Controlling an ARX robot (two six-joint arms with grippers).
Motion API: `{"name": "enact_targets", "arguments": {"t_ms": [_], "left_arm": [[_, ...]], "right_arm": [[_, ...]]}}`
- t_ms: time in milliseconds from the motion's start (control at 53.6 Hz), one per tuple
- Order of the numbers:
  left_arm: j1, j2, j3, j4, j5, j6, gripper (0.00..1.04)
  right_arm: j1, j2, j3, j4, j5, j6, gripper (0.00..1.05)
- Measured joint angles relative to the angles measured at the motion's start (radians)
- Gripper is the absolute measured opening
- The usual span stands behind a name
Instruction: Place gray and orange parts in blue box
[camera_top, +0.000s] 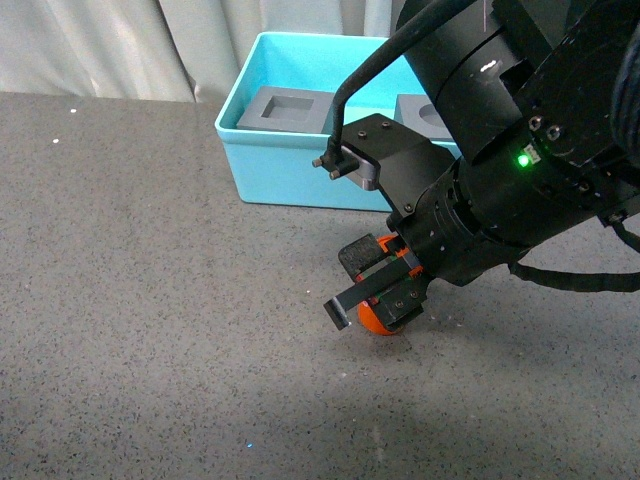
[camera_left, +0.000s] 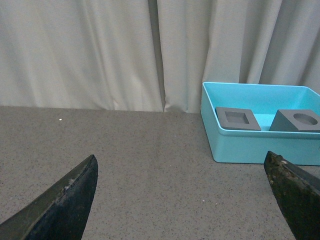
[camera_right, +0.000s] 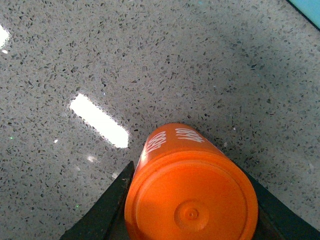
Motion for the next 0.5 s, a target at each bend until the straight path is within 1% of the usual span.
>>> {"name": "enact_targets", "arguments": {"t_ms": [112,261,373,504], "left_arm": [[0.0,0.0,0.0,0.0,0.0,0.0,0.98],[0.0,0.0,0.0,0.0,0.0,0.0,0.98],[0.0,0.0,0.0,0.0,0.0,0.0,0.98],[0.0,0.0,0.0,0.0,0.0,0.0,0.98]], "right_arm": [[-0.018,-0.072,0.01,-0.024,0.001,0.005,0.44],[-0.061,-0.162,0.086,-0.045,0.003,0.019,0.44],[-0.109,-0.181,0.208,-0.04,0.017,0.035,0.44],[-0.143,-0.085,0.366,-0.063,0.023,0.039,0.44]]}}
